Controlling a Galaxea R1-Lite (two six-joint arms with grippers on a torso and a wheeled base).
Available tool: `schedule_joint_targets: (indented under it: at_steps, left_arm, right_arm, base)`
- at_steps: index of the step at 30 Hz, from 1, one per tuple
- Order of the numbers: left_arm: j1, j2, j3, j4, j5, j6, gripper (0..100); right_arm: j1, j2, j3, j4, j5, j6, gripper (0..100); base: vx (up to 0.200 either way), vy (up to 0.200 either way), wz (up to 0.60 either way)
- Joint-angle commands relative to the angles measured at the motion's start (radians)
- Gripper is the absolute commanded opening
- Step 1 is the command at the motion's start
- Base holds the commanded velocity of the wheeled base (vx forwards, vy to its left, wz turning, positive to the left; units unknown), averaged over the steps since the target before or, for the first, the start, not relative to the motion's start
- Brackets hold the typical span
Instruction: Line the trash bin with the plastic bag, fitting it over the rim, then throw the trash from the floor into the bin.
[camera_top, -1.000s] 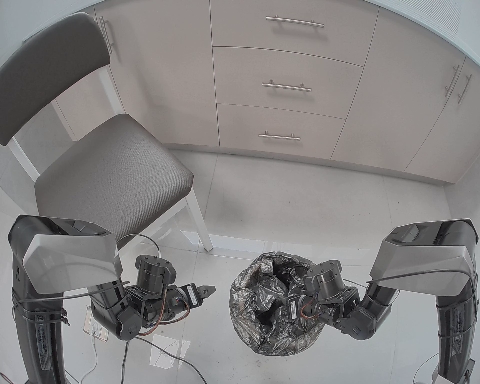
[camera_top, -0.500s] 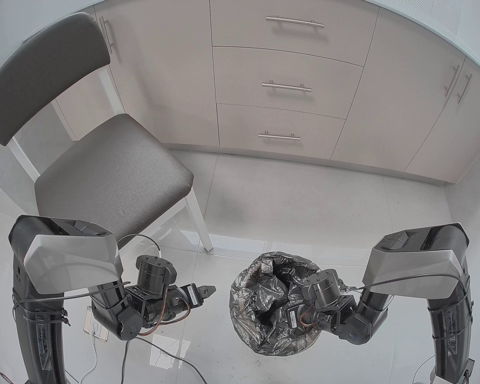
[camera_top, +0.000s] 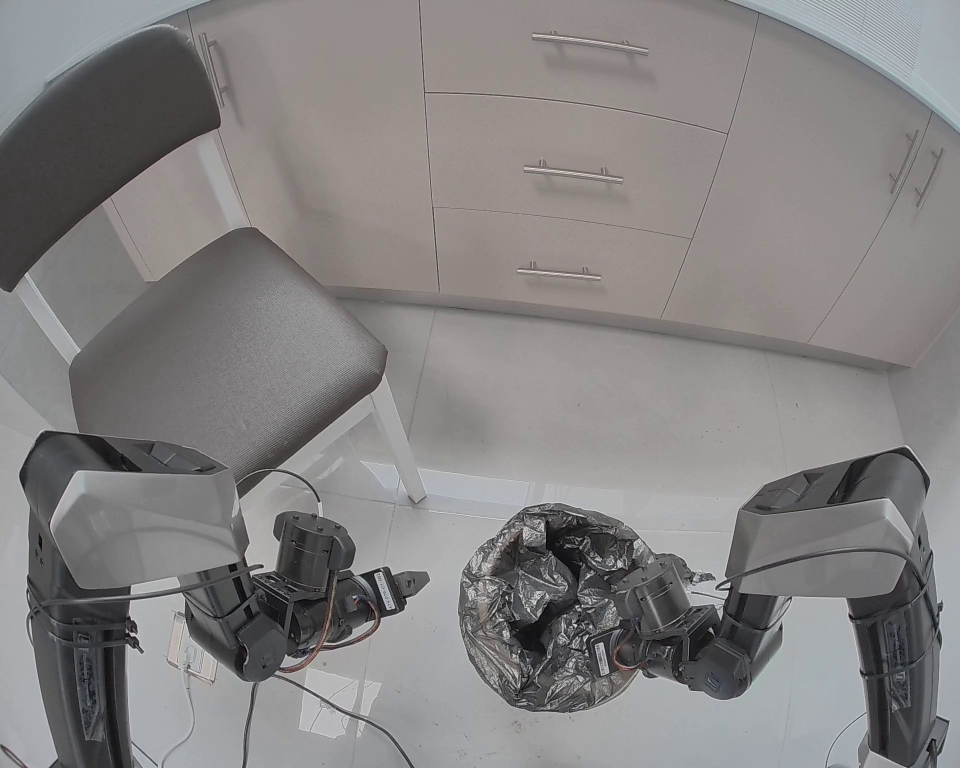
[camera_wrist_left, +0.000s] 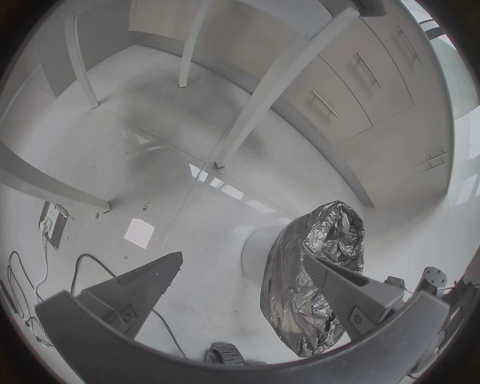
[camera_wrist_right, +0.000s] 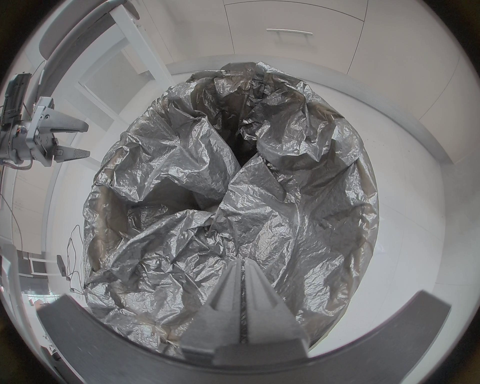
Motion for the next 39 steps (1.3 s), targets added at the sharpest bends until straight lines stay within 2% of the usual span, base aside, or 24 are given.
schedule_joint_targets:
  at_steps: [1, 5, 9, 14, 23, 39]
  left_arm:
    - [-0.005, 0.006, -0.002, 0.0, 0.003, 0.0, 100]
    - [-0.005, 0.006, -0.002, 0.0, 0.003, 0.0, 100]
    - [-0.005, 0.006, -0.001, 0.0, 0.003, 0.001, 100]
    - [-0.005, 0.001, -0.001, 0.0, 0.001, -0.002, 100]
    - [-0.005, 0.003, -0.001, 0.0, 0.001, 0.0, 100]
    - [-0.005, 0.006, -0.001, 0.0, 0.001, 0.001, 100]
  right_arm:
    - [-0.002, 0.014, -0.008, 0.0, 0.002, 0.0, 0]
    - [-0.015, -0.007, -0.035, -0.017, 0.004, 0.006, 0]
    - [-0.017, -0.056, -0.051, -0.104, 0.004, 0.004, 0]
    - [-0.032, -0.094, -0.09, -0.098, -0.006, 0.004, 0]
    - [-0.109, 0.01, -0.149, -0.107, -0.004, 0.003, 0]
    - [-0.141, 0.12, -0.251, -0.107, -0.006, 0.001, 0]
  base:
    - [0.0, 0.0, 0.0]
    - [0.0, 0.0, 0.0]
    - [0.0, 0.0, 0.0]
    - [0.0, 0.0, 0.0]
    - [0.0, 0.0, 0.0]
    - [0.0, 0.0, 0.0]
